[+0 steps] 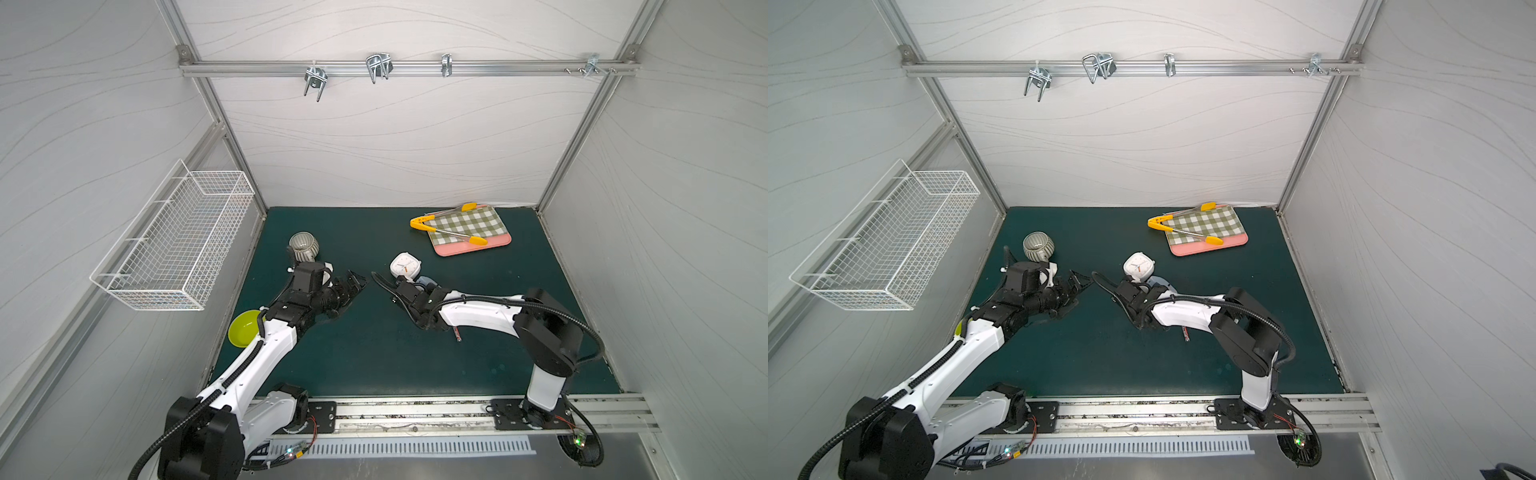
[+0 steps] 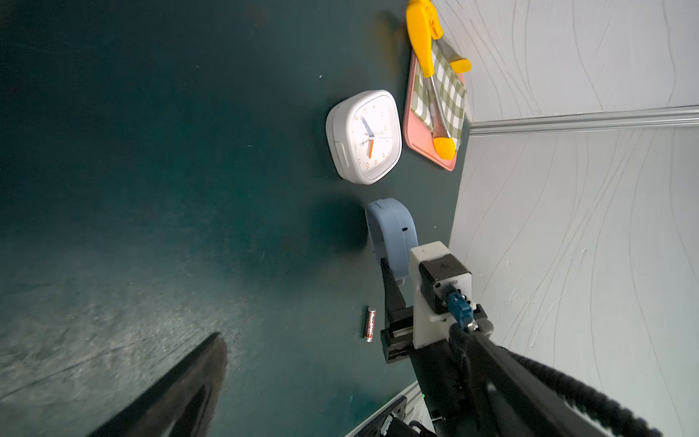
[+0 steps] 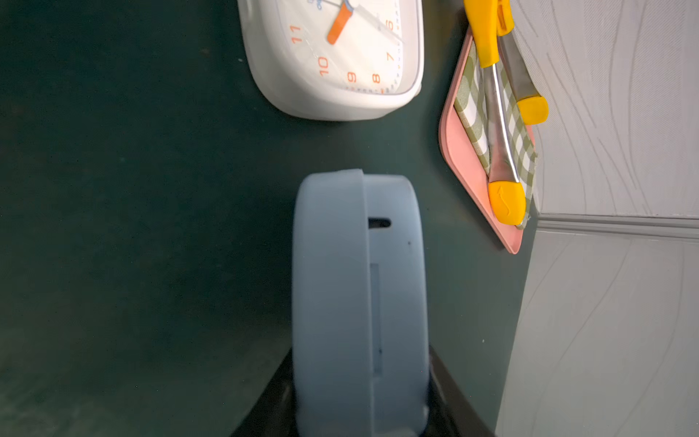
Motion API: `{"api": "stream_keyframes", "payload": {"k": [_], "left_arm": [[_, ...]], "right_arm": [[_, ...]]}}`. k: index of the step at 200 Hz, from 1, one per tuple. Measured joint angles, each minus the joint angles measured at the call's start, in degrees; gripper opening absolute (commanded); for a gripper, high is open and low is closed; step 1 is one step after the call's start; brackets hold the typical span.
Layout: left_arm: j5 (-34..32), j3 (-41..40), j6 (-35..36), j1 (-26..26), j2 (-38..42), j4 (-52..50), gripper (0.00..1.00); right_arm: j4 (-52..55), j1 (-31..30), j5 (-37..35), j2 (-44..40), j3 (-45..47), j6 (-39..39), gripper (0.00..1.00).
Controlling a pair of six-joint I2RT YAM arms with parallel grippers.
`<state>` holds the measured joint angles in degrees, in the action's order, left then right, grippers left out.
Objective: Insert the battery into the alarm
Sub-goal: Adjust the alarm at the center of the board.
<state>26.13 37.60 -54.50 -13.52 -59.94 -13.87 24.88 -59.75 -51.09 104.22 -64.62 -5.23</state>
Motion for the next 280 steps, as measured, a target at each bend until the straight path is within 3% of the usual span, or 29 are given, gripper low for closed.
{"api": "stream_keyframes", "payload": {"k": [23,95,193,225,242,253,265,280], "left_arm": [[-0.2,0.0,0.7,0.0,0.2,-0.8,1.0],[-0.5,0.0,1.4,0.6,0.3,-1.3,1.0],[-0.4,0.0,1.9,0.9,0.1,-1.2,1.0],[0.4,0.0,3.5,0.9,-1.3,-1.3,1.0],[0.6,0.0,5.1,0.8,-2.4,-1.4,1.0],[0.5,0.2,6.4,0.4,-3.5,-1.8,1.0],[-0.2,1.0,7.9,-0.8,-5.2,-2.6,1.0],[-1.2,3.3,9.8,-3.8,-8.4,-3.5,1.0]], "right_arm": [[-0.5,-0.8,-1.3,0.8,0.0,-1.3,0.51],[-0.9,-1.3,0.4,1.3,-0.2,-2.4,0.84],[-0.8,-0.7,7.3,2.1,-0.3,-1.4,0.97],[-0.6,0.1,13.3,-2.6,1.2,0.5,0.97],[-0.7,2.5,20.6,-9.2,3.2,4.4,0.95],[-1.0,7.1,27.3,-14.2,4.1,9.3,0.92],[-2.4,14.3,35.2,-18.1,4.8,15.6,0.82],[-4.7,24.1,44.9,-20.0,5.9,23.1,0.63]]}}
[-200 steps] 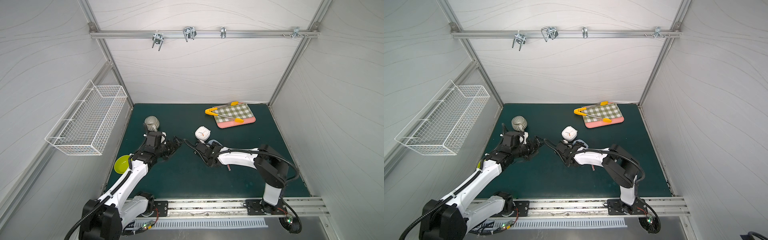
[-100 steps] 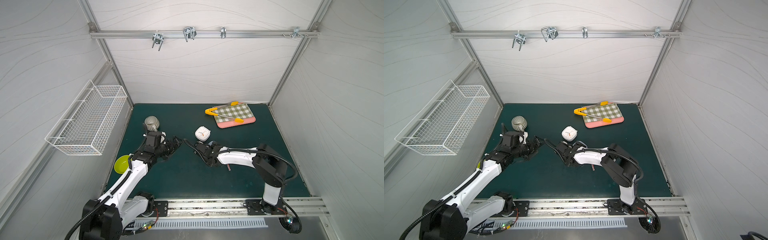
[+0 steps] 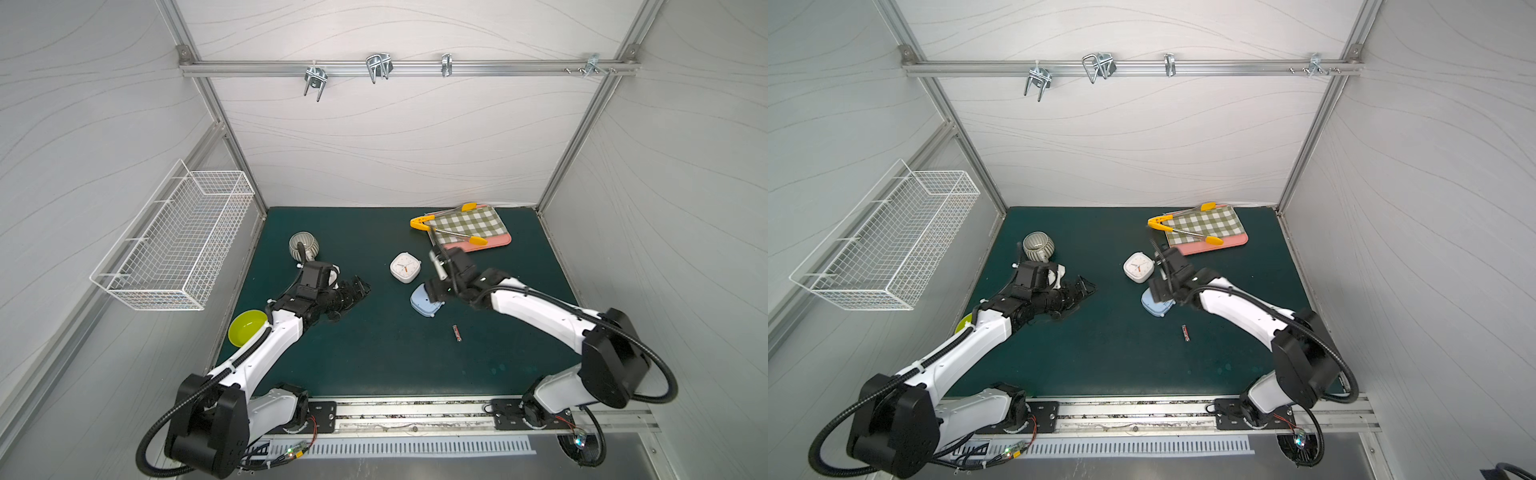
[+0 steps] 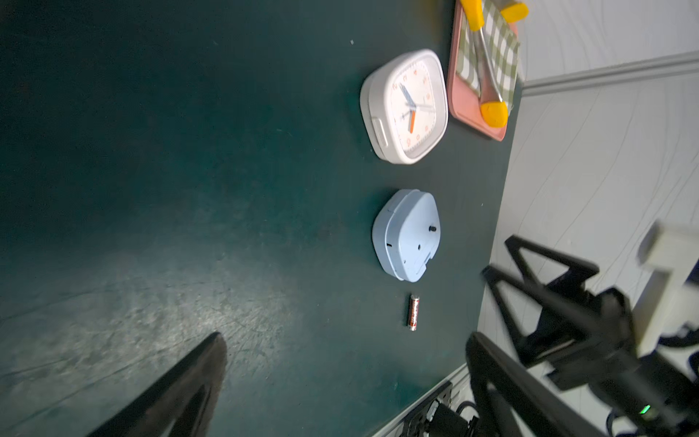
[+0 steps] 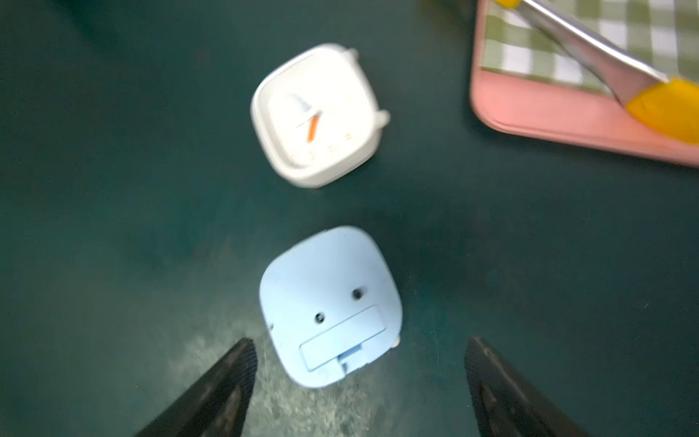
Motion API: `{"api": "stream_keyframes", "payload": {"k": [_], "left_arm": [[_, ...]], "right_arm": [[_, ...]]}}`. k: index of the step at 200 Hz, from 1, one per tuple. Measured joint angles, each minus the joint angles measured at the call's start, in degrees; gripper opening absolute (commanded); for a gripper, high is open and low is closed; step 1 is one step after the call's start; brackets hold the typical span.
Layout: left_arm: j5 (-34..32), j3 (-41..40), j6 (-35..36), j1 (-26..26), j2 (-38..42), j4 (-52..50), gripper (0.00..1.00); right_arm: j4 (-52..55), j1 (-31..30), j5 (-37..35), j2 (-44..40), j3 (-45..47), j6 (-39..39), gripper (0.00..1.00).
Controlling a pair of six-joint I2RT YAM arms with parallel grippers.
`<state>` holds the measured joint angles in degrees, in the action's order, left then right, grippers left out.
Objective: Insert the battery into the alarm
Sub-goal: Adjust the alarm at the center of the board, then move the alarm to the center of the board.
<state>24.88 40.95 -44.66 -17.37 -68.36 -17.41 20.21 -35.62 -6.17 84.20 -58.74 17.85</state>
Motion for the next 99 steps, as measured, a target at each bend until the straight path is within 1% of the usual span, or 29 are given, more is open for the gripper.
{"api": "stream_keyframes", "payload": {"k": [4,8,18,32,59,68,72,99], "left_arm": [[-0.1,0.7,0.3,-0.8,-0.8,-0.2,1.0],[-0.2,1.7,0.9,-1.8,-2.0,-0.3,1.0],[-0.4,3.7,1.7,-3.7,-4.5,-0.3,1.0],[-0.5,5.4,2.5,-5.9,-7.3,0.0,0.99],[-0.4,5.8,3.0,-7.8,-9.7,0.3,0.99],[-0.5,5.8,3.1,-7.8,-10.0,0.3,1.0],[-0.5,5.8,3.1,-7.8,-10.1,0.3,1.0],[-0.5,5.8,3.6,-7.8,-10.1,0.3,1.0]], "right_arm": [[-0.6,2.5,2.2,0.0,0.2,2.6,0.58],[-0.9,4.8,4.2,0.5,0.3,3.6,0.55],[-1.5,9.8,9.6,2.7,0.3,7.4,0.51],[-1.3,13.2,15.8,7.3,-0.8,9.9,0.46],[0.4,14.6,23.5,16.7,-5.6,10.8,0.4],[1.4,14.6,25.7,19.3,-7.8,10.6,0.36],[1.6,14.6,26.3,20.3,-8.6,10.4,0.33],[3.4,13.9,30.1,25.2,-13.9,8.9,0.26]]}}
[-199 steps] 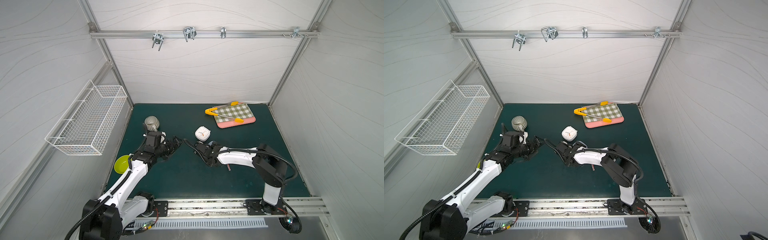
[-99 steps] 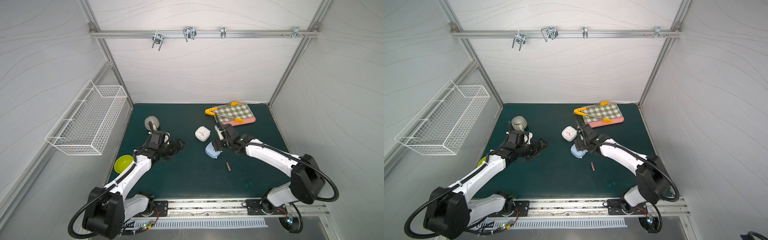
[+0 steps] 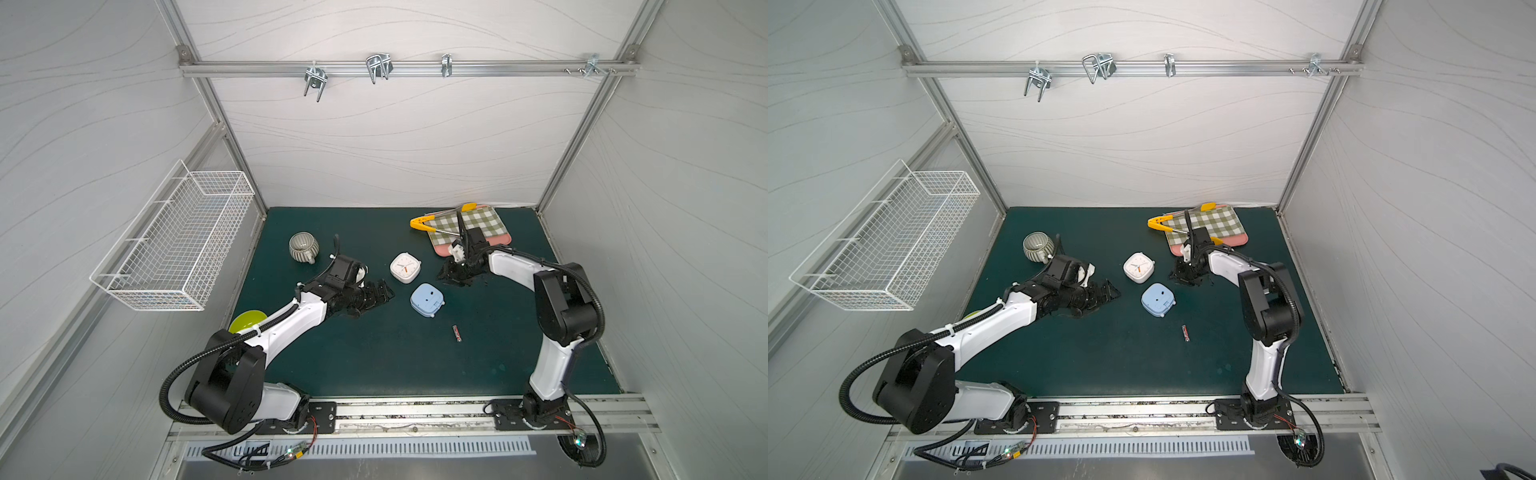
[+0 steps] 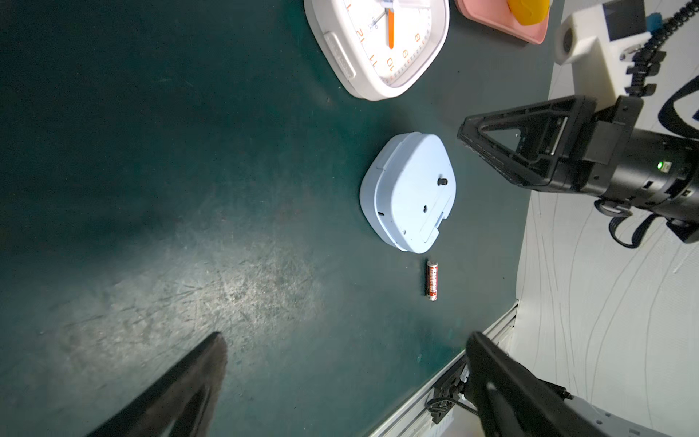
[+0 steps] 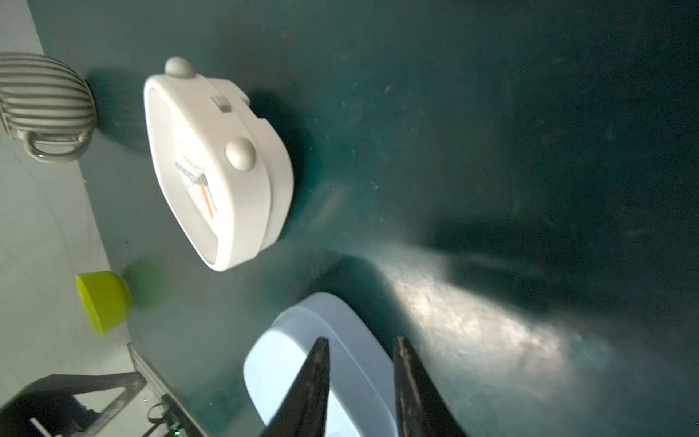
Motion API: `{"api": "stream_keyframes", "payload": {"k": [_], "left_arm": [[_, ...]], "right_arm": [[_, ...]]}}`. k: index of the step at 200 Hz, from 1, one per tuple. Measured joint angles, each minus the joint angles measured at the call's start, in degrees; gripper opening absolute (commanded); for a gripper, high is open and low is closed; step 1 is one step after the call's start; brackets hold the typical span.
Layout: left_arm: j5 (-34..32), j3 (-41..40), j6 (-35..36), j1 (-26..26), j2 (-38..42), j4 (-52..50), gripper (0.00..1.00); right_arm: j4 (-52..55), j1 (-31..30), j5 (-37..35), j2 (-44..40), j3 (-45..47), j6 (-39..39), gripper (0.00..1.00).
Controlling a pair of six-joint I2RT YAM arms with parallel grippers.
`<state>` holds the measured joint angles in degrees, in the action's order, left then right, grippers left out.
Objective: Insert the battery into the alarm
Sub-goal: Move the alarm to the center of the board.
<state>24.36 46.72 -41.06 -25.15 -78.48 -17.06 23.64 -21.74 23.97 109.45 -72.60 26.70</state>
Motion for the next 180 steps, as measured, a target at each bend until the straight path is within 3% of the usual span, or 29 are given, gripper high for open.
{"api": "stream_keyframes", "payload": {"k": [52,137,169,180], "left_arm": [[-0.2,-0.5,0.4,0.0,0.0,0.0,1.0],[-0.2,-1.6,0.8,0.0,0.0,0.7,0.97],[0.7,-1.6,2.4,-0.5,-3.5,4.3,0.9],[1.4,-0.5,3.2,-0.9,-6.5,4.9,0.89]], "right_arm": [[3.8,-5.2,1.7,4.0,-6.0,-3.1,0.22],[5.7,-11.6,3.5,3.6,-5.8,-4.8,0.25],[3.5,-11.2,2.6,-4.8,1.3,-2.6,0.48],[2.2,-10.3,2.1,-9.5,5.2,-0.9,0.51]]}}
